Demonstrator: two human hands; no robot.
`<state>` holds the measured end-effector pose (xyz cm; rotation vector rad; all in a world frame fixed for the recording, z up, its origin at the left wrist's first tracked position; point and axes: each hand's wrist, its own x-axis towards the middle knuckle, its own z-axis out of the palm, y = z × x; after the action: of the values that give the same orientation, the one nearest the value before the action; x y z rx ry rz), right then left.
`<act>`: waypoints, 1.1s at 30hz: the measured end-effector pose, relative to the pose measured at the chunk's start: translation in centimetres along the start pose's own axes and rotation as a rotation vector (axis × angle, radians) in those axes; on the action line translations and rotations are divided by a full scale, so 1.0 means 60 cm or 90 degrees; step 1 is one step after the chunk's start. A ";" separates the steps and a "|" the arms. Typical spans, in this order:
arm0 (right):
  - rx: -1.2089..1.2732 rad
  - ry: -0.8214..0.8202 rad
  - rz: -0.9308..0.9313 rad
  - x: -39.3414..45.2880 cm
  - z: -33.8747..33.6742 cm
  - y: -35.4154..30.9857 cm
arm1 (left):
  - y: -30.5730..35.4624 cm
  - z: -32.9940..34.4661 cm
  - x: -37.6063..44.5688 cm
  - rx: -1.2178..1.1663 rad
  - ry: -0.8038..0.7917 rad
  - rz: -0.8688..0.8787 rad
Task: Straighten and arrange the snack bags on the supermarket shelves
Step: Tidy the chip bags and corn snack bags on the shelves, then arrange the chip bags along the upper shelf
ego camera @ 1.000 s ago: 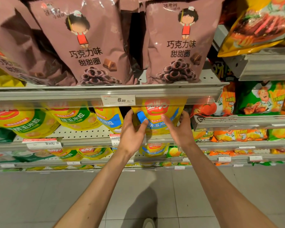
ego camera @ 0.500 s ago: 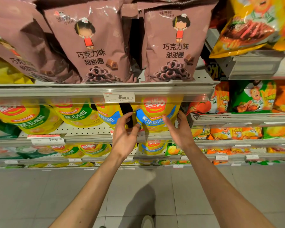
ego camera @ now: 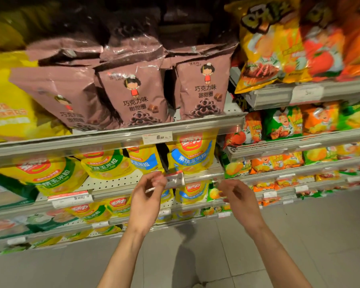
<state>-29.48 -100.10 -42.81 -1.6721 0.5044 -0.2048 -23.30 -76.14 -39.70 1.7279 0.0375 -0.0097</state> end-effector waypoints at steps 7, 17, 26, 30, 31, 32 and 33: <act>0.051 0.097 -0.015 -0.069 -0.064 -0.029 | 0.040 0.028 -0.024 -0.028 -0.075 0.035; 0.081 0.172 -0.070 -0.085 -0.225 -0.045 | 0.106 0.173 -0.080 -0.077 -0.133 0.074; 0.071 0.178 -0.092 -0.072 -0.514 -0.024 | 0.171 0.435 -0.178 -0.128 -0.161 0.102; 0.060 0.201 -0.094 -0.065 -0.652 0.001 | 0.197 0.551 -0.221 -0.118 -0.195 0.129; 0.066 0.210 -0.092 -0.062 -0.682 0.007 | 0.204 0.577 -0.228 -0.109 -0.199 0.141; 0.071 0.220 -0.090 -0.059 -0.711 0.011 | 0.211 0.603 -0.233 -0.096 -0.203 0.154; 0.070 0.229 -0.088 -0.056 -0.738 0.015 | 0.220 0.627 -0.236 -0.084 -0.205 0.166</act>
<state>-50.92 -138.33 -35.63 -1.5684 0.6331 -0.6320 -36.46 -115.62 -32.19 1.5703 -0.4157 -0.0909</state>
